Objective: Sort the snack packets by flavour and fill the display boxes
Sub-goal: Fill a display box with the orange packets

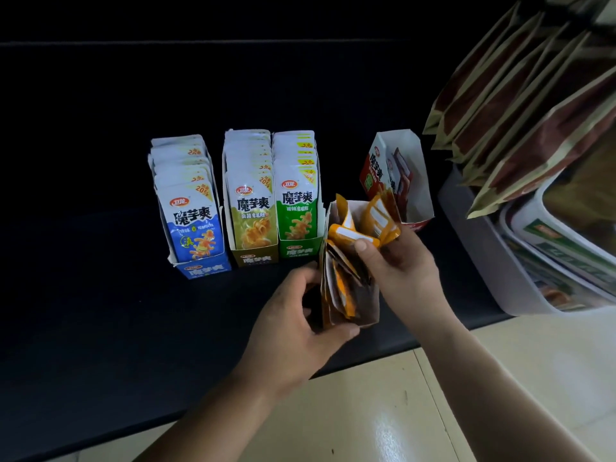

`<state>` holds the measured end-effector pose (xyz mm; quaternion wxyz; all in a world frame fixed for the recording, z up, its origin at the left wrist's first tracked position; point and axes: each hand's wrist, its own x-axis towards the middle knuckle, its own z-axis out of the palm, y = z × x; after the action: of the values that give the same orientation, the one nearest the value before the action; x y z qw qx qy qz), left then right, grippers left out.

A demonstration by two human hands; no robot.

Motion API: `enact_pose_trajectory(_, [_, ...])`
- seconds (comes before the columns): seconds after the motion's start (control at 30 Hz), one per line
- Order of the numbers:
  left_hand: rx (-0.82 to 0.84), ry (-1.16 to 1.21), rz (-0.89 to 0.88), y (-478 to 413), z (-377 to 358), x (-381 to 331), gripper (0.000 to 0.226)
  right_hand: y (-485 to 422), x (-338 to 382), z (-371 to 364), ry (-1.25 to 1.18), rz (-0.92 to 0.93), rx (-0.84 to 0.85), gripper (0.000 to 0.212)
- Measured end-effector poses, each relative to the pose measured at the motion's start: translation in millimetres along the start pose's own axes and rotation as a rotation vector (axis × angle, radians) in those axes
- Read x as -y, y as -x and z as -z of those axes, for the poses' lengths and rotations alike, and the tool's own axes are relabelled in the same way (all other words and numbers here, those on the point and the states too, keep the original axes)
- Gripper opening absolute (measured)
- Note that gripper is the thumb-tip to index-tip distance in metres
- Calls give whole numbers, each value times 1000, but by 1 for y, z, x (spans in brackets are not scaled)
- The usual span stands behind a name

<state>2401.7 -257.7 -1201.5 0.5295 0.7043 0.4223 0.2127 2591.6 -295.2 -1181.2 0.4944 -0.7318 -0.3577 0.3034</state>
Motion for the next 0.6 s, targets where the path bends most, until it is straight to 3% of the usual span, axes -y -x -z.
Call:
enact_pose_trajectory(0.27, [-146,72,-36,2,4,2,27,40,-4,-5,-279,-186,24,32])
enact_pose_trajectory(0.4, [-223,-9,-15,16,16,6,27,72,-4,-8,-349,-169,230,30])
enact_pose_trajectory(0.47, [-218,-72,-20,20,22,4,28,79,0,-8,-357,-148,346,40])
enact_pose_trajectory(0.53, [-192,-117,-1,23,29,4,26,81,5,-6,-329,-134,434,51])
enact_pose_trajectory(0.6, [-97,-102,46,23,40,2,21,80,8,-6,-265,-140,418,53])
